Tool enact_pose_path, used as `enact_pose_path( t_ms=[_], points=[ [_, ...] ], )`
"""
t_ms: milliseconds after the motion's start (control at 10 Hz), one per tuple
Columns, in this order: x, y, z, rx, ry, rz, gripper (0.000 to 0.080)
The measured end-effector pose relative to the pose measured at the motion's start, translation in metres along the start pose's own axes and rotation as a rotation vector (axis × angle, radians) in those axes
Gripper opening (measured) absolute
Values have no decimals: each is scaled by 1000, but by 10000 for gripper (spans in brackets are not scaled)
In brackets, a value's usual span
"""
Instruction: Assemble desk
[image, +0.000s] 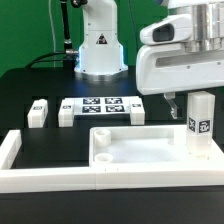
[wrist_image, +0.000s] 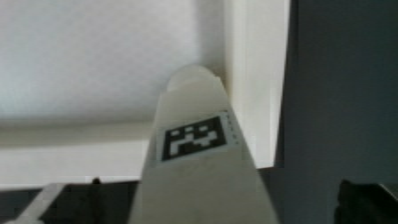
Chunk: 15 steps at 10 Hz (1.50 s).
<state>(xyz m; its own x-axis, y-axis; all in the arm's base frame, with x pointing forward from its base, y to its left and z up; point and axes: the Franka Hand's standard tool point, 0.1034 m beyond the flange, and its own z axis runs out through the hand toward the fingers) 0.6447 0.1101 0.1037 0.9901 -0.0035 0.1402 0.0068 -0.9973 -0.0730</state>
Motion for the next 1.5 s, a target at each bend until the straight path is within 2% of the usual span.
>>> enact_pose_path(
  t_ms=[100, 300, 400, 500, 900, 1000, 1100, 1200, 1300, 1400, 1500],
  points=[
    [0, 1, 1, 2, -1, 32, 649],
    [0, 1, 1, 1, -2, 49, 392],
    [-1, 3, 2, 0, -3, 139, 392],
    [-1, 5, 2, -1, -4, 202, 295],
    [-4, 3, 2, -10, -37, 745, 295],
    [-3, 2, 2, 11, -70, 931, 295],
    [-2, 6, 3, 56, -97, 1129, 294],
    [-1, 10, 3, 85, -116, 1212, 294],
    [-1, 10, 2, 89, -120, 1242, 294],
    [-2, 8, 3, 86, -124, 1290, 353],
    [-2, 8, 3, 87, -122, 1270, 488]
  ],
)
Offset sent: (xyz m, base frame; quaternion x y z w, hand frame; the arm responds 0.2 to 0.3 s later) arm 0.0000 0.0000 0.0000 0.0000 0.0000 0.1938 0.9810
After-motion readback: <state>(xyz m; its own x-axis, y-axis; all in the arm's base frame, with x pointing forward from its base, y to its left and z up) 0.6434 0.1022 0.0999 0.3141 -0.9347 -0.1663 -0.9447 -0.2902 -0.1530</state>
